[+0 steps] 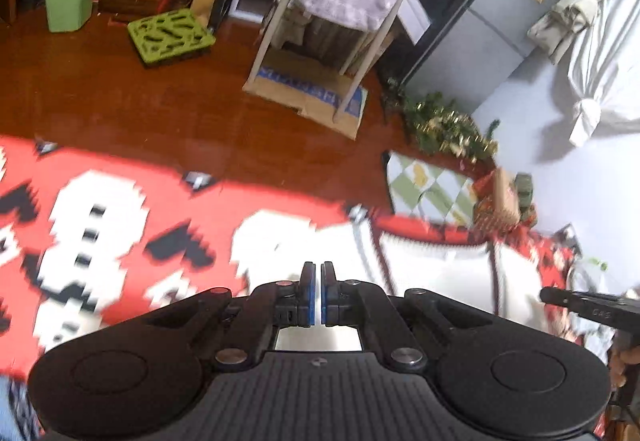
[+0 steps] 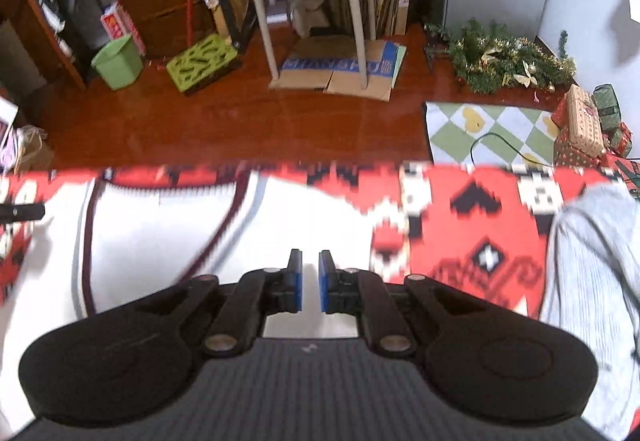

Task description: Fold clothes

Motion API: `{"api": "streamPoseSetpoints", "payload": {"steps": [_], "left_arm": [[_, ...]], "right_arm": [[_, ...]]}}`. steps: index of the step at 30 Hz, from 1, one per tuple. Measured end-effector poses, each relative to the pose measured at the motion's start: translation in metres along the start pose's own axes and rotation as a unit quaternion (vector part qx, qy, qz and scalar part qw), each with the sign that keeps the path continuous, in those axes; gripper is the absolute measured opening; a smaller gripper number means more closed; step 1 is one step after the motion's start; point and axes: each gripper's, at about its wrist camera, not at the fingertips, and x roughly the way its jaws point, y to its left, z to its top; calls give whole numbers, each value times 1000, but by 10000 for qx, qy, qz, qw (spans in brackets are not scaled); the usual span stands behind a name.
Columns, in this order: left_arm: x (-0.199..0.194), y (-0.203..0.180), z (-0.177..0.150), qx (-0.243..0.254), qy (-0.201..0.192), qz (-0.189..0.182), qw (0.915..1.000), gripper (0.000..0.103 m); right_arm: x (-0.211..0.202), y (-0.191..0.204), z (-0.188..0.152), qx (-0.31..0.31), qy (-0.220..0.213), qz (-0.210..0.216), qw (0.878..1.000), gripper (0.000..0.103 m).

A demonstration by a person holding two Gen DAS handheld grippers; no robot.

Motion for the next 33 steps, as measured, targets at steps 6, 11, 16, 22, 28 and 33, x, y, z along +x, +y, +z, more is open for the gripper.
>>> {"api": "streamPoseSetpoints", "payload": {"steps": [6, 11, 16, 22, 28, 33], "left_arm": [[18, 4, 3, 5, -55, 8, 10000, 2], [34, 9, 16, 23, -124, -39, 9999, 2], [45, 5, 31, 77, -99, -13, 9999, 1], [45, -22, 37, 438, -81, -347, 9984, 1], [64, -39, 31, 752, 176, -384, 9963, 1], [75, -42, 39, 648, 100, -422, 9970, 1]], "right_arm": [[14, -2, -6, 31, 41, -91, 9999, 5], [29, -3, 15, -57, 21, -169, 9998, 5], [40, -9, 35, -29, -65, -153, 9999, 5], [37, 3, 45, -205, -136, 62, 9997, 9], [47, 24, 53, -449, -38, 328, 9984, 9], [67, 37, 63, -509, -63, 313, 9982, 9]]}}
